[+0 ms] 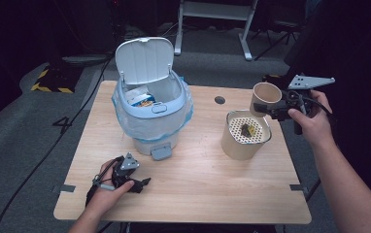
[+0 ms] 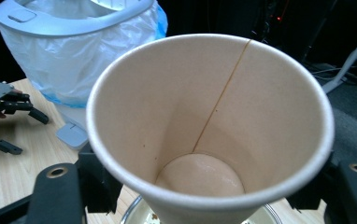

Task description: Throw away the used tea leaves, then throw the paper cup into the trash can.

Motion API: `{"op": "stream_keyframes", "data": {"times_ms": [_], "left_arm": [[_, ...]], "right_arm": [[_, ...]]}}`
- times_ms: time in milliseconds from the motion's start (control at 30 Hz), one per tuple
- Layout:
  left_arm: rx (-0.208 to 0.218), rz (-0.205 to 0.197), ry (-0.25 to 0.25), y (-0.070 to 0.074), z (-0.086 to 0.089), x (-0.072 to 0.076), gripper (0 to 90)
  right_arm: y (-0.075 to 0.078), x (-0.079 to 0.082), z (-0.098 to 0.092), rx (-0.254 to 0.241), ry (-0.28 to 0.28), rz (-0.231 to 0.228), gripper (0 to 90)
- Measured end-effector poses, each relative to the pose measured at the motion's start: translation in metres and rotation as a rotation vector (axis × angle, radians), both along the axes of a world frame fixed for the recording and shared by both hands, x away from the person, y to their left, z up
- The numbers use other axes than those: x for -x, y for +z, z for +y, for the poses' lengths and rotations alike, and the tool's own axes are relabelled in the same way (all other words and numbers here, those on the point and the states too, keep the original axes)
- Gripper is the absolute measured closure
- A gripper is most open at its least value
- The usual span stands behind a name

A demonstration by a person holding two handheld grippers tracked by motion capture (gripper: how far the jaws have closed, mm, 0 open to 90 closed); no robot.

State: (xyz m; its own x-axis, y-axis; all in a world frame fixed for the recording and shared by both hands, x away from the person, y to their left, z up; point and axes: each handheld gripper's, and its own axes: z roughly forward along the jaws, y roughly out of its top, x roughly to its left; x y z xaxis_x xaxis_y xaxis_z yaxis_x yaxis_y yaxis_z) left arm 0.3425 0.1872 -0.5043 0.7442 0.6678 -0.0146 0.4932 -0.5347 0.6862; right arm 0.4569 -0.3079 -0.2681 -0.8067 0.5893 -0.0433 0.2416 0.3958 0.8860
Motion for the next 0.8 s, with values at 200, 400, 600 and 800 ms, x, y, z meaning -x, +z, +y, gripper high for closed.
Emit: {"op": "stream_keyframes", "data": {"times_ms": [200, 400, 600, 800], "left_arm": [[0.0, -0.001, -0.001, 0.0, 0.0, 0.0, 13.7], [0.0, 0.0, -0.001, 0.0, 0.0, 0.0, 13.7], [0.001, 0.0, -0.001, 0.0, 0.0, 0.0, 13.7], [0.001, -0.001, -0.006, 0.0, 0.0, 0.0, 14.1]], "right_arm": [[0.008, -0.004, 0.013, 0.014, 0.054, -0.017, 28.4], [0.019, -0.008, 0.033, 0.003, 0.117, -0.044, 28.2], [0.029, -0.012, 0.062, -0.038, 0.186, -0.082, 27.6], [0.036, -0.017, 0.091, -0.034, 0.241, -0.091, 27.6]]}}
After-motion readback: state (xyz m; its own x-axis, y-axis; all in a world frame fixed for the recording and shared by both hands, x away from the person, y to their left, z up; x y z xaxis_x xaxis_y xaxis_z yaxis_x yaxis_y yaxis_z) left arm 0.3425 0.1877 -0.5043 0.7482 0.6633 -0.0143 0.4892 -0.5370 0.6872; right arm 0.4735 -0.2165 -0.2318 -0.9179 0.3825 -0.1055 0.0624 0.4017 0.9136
